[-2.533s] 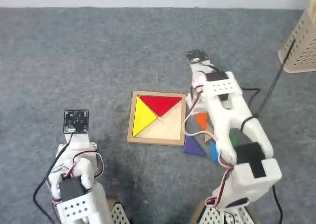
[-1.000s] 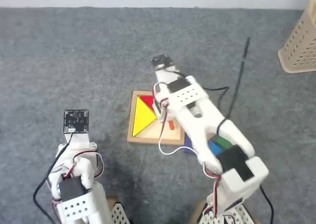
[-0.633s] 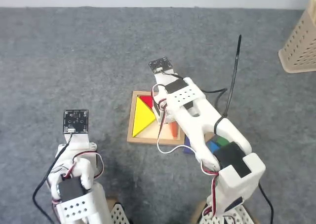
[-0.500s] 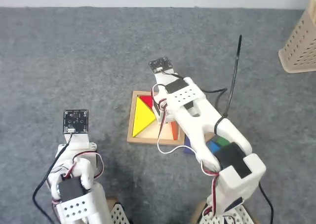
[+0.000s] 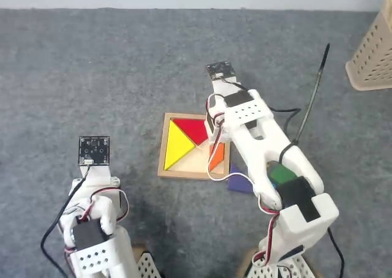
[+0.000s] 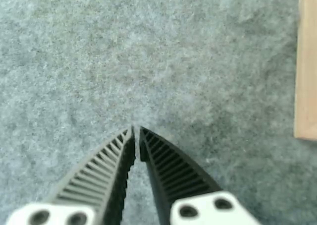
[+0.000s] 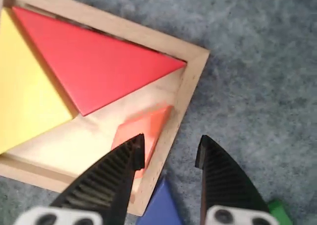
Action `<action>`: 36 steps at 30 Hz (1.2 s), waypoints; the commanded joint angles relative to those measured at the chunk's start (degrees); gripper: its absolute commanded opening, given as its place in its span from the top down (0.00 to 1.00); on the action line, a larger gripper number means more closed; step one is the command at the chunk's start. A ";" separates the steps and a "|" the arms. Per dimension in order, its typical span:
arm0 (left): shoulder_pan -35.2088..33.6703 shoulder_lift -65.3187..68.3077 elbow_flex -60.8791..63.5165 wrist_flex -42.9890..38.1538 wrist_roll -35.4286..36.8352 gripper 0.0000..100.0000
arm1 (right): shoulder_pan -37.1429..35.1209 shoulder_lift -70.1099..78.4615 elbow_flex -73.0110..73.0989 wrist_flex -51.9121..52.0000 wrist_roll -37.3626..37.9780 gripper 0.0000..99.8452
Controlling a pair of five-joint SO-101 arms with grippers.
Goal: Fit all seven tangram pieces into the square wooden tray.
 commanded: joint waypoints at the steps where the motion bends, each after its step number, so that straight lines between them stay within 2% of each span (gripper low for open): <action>1: -0.18 -0.79 -0.40 0.44 -0.26 0.99 | 0.48 -4.88 -2.37 0.40 -0.35 0.84; 7: -0.18 -0.79 -0.40 0.44 -0.26 0.99 | -0.75 -5.14 1.76 -3.56 1.58 0.99; 12: -0.18 -0.79 -0.40 0.44 -0.26 0.99 | -2.07 -2.24 5.01 -6.73 4.31 0.99; 17: -0.18 -0.79 -0.40 0.44 -0.26 0.99 | -1.71 3.38 1.76 -6.55 4.48 0.99; 29: -0.18 -0.79 -0.40 0.44 -0.26 0.99 | 4.18 9.71 -7.12 -6.90 4.48 0.99; 36: -0.18 -0.79 -0.40 0.44 -0.26 0.99 | 4.70 9.54 -9.41 -5.49 4.48 0.99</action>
